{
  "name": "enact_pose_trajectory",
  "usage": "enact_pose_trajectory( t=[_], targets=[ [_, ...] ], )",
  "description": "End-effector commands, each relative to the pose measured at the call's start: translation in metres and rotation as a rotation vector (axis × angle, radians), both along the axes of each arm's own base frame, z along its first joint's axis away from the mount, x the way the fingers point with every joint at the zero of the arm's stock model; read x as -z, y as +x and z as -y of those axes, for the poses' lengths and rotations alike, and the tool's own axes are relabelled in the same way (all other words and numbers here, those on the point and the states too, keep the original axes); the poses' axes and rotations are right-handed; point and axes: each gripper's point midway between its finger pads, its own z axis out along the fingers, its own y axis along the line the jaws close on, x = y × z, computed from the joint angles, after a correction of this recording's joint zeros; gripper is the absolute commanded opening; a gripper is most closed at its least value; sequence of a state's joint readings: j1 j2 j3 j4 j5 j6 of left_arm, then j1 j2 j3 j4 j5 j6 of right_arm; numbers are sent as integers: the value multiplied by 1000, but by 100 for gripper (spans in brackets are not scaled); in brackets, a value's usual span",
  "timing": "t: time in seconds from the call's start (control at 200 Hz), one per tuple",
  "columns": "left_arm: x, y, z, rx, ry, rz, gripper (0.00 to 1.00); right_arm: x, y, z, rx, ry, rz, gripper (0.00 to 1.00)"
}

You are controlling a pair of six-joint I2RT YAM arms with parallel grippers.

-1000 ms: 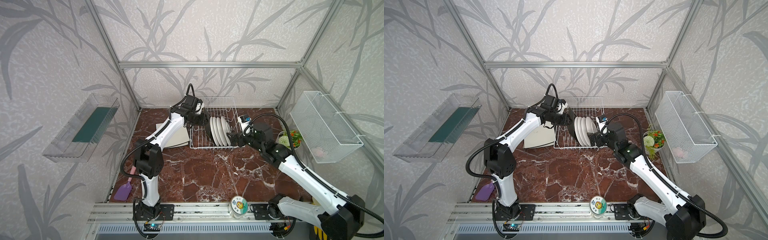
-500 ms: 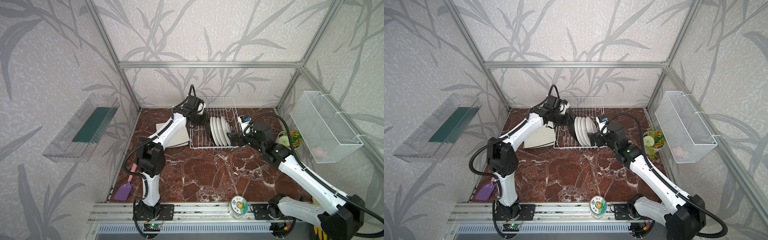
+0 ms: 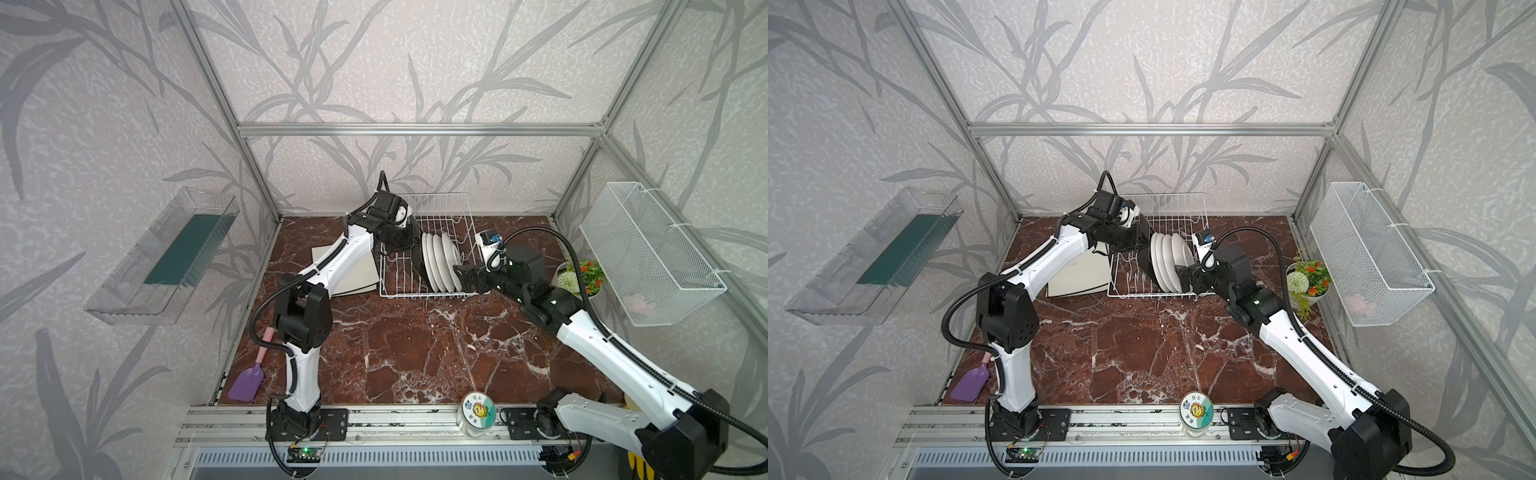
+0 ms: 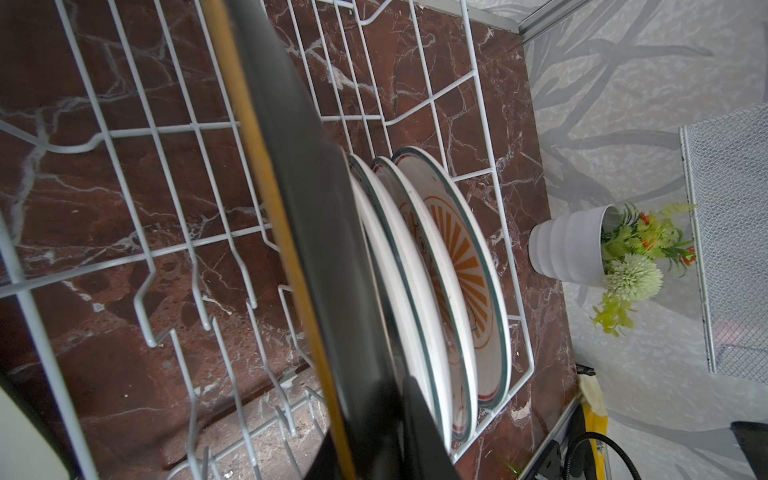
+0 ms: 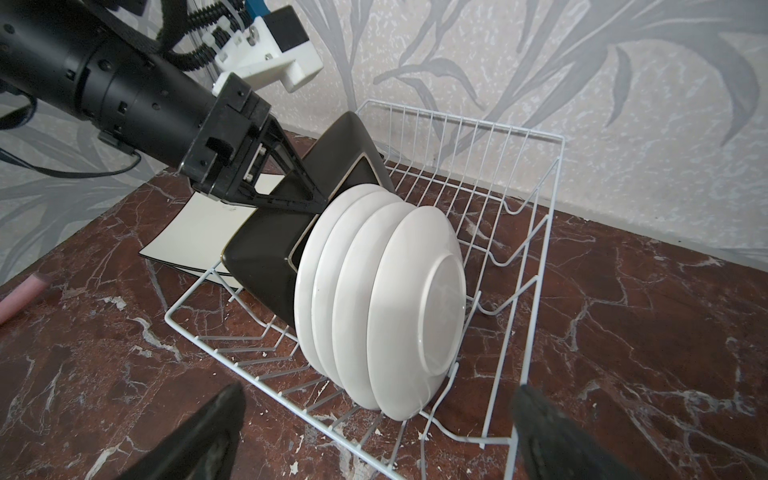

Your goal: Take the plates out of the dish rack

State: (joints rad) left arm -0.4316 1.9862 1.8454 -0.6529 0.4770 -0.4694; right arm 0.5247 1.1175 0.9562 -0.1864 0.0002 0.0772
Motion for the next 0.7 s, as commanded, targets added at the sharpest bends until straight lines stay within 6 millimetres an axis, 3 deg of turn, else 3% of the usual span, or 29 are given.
enact_pose_trajectory(
  t=[0.0, 0.11, 0.265, 0.695],
  targets=[
    [22, -3, -8, -6, 70, -45, 9, -1, 0, 1, 3, -9, 12, 99],
    [21, -1, -7, -19, 55, -48, 0, -1, -1, 1, 3, -9, 10, 99],
    [20, -1, -6, -29, 36, -51, 0, -2, -1, 1, 2, -7, 11, 99],
    [-10, -5, 10, -9, -86, -18, 0, -6, -1, 1, 3, -1, 16, 99]
  ],
)
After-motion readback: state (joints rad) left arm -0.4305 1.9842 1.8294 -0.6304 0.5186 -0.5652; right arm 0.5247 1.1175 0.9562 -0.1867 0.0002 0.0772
